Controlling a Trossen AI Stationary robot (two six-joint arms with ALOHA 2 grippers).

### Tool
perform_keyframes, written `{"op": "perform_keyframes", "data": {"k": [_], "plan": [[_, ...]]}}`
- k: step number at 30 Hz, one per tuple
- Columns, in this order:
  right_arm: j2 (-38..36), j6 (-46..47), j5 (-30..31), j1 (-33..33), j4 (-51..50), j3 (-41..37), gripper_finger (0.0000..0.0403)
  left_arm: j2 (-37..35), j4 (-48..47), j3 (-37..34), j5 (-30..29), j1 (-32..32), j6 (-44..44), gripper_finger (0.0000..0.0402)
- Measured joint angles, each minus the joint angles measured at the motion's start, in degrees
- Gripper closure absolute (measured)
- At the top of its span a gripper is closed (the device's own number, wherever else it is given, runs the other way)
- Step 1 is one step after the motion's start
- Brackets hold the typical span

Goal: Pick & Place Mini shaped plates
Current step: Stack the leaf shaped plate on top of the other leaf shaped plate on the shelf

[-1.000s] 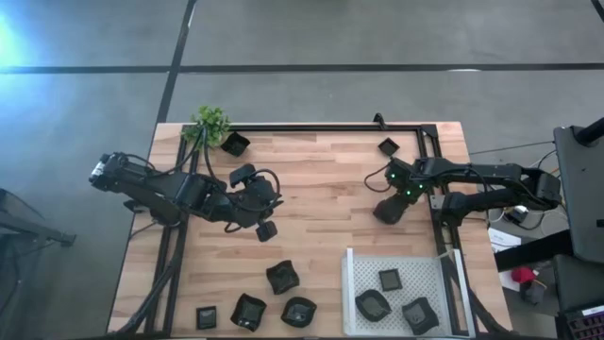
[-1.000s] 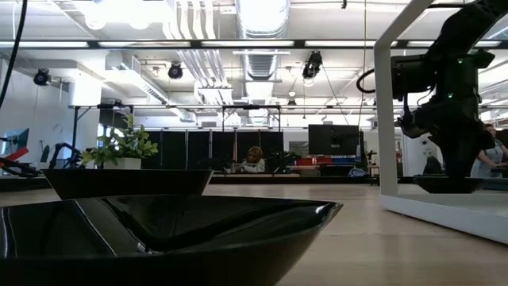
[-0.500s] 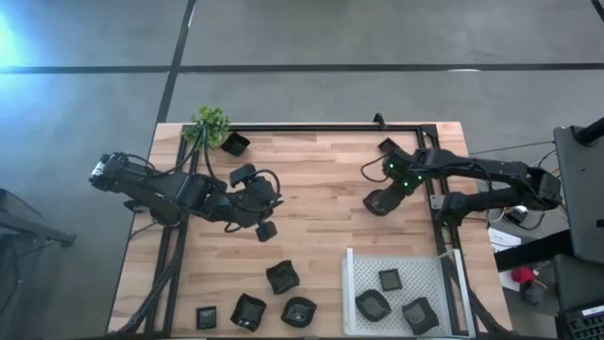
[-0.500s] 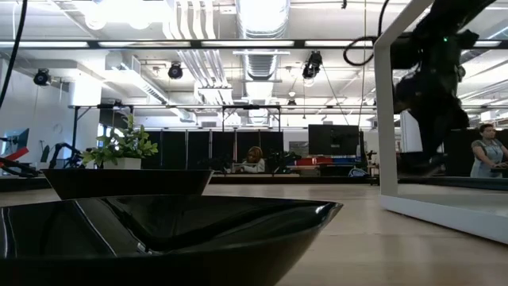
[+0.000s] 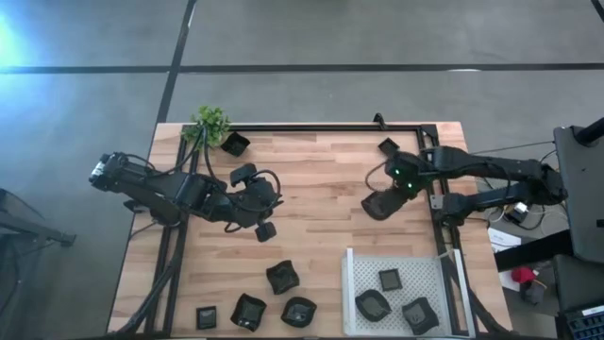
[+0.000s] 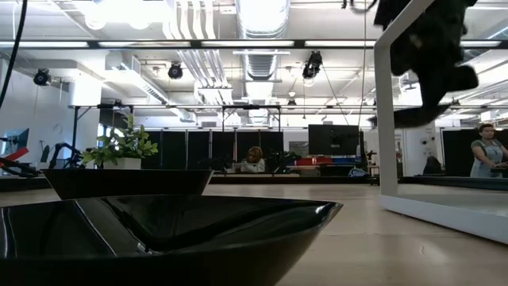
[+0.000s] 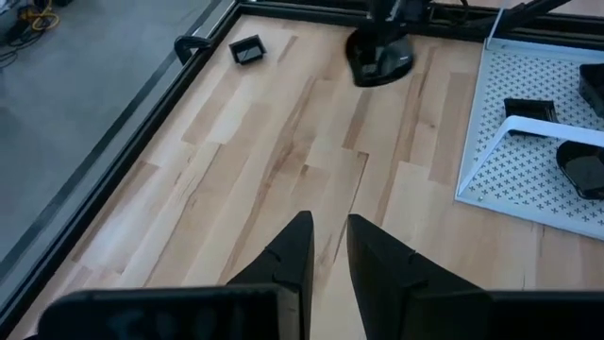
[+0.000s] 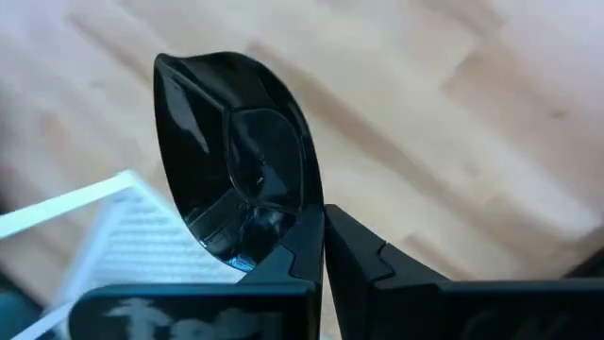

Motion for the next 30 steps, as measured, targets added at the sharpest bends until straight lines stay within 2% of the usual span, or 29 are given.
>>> {"op": "perform_keyframes", "data": {"k": [9, 13, 18, 24, 30], "plan": [[-4.4, 26.2, 0.1, 22.9, 0.0, 1.4, 0.0395, 0.0, 0.0, 0.0, -0.4, 0.1, 3.0, 0.034], [-3.6, 37.1, 0.0, 34.2, 0.4, 1.3, 0.0395, 0.0, 0.0, 0.0, -1.0, 0.2, 3.9, 0.034], [-0.6, 48.8, 0.0, 44.8, 0.8, 1.2, 0.0395, 0.0, 0.0, 0.0, -1.3, 0.6, 4.4, 0.034], [3.7, 57.5, 0.0, 52.1, 6.3, 1.2, 0.0395, -0.1, 0.0, 0.0, -1.4, 0.6, 5.5, 0.034], [10.6, 59.1, 0.0, 54.4, 14.2, 1.1, 0.0395, -0.1, 0.0, 0.0, -1.4, 0.6, 5.9, 0.034]]}}
